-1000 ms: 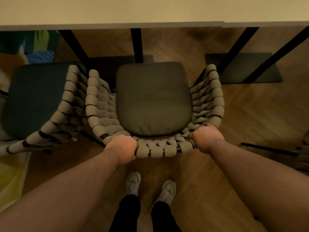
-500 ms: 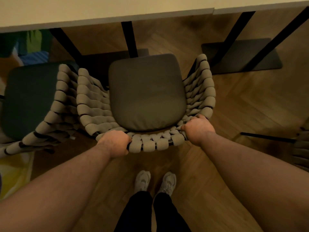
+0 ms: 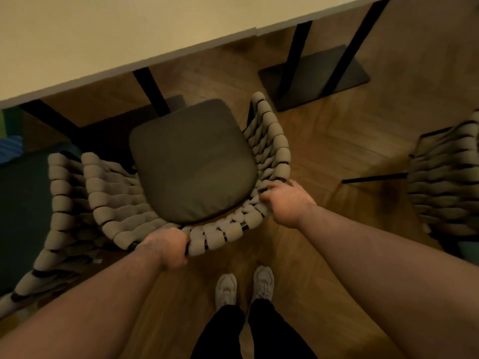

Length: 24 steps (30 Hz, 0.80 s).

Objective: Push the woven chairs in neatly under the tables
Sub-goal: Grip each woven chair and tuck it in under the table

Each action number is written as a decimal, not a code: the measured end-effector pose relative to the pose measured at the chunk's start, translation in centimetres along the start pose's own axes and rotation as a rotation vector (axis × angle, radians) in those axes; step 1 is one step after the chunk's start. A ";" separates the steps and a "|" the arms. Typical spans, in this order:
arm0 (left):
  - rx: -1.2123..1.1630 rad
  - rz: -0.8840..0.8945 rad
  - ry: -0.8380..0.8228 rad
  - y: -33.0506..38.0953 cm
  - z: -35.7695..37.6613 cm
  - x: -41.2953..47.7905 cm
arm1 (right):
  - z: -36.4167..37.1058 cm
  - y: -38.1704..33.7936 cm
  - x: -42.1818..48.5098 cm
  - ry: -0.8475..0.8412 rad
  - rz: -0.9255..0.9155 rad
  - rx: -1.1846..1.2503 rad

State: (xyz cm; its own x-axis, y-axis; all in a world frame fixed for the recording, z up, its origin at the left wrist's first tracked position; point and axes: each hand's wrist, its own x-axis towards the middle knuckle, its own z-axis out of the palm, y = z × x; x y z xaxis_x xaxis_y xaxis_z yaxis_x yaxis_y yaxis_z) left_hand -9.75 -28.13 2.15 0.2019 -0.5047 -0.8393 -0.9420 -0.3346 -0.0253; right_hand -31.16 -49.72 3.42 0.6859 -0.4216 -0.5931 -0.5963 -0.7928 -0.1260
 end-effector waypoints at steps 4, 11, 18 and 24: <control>0.036 0.073 0.062 0.8 -3.9 -1.2 | -1.3 2.3 -4.6 0.057 0.211 0.223; 0.190 0.257 0.253 8.4 -13.9 -2.2 | -0.2 10.3 -12.9 0.187 0.623 0.422; 0.306 0.424 0.336 23.2 -21.2 -1.1 | 1.9 20.4 -20.6 0.271 0.883 0.589; 0.452 0.522 0.364 36.4 -25.6 1.1 | 3.0 30.3 -27.1 0.316 1.008 0.660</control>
State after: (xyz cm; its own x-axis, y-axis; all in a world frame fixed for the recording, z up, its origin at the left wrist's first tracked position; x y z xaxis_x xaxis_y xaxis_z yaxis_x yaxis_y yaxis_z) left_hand -36.94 -61.26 14.24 -0.2955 -0.7636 -0.5741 -0.9415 0.3348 0.0393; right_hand -69.08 -61.03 13.29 -0.1831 -0.8730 -0.4521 -0.9475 0.2793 -0.1557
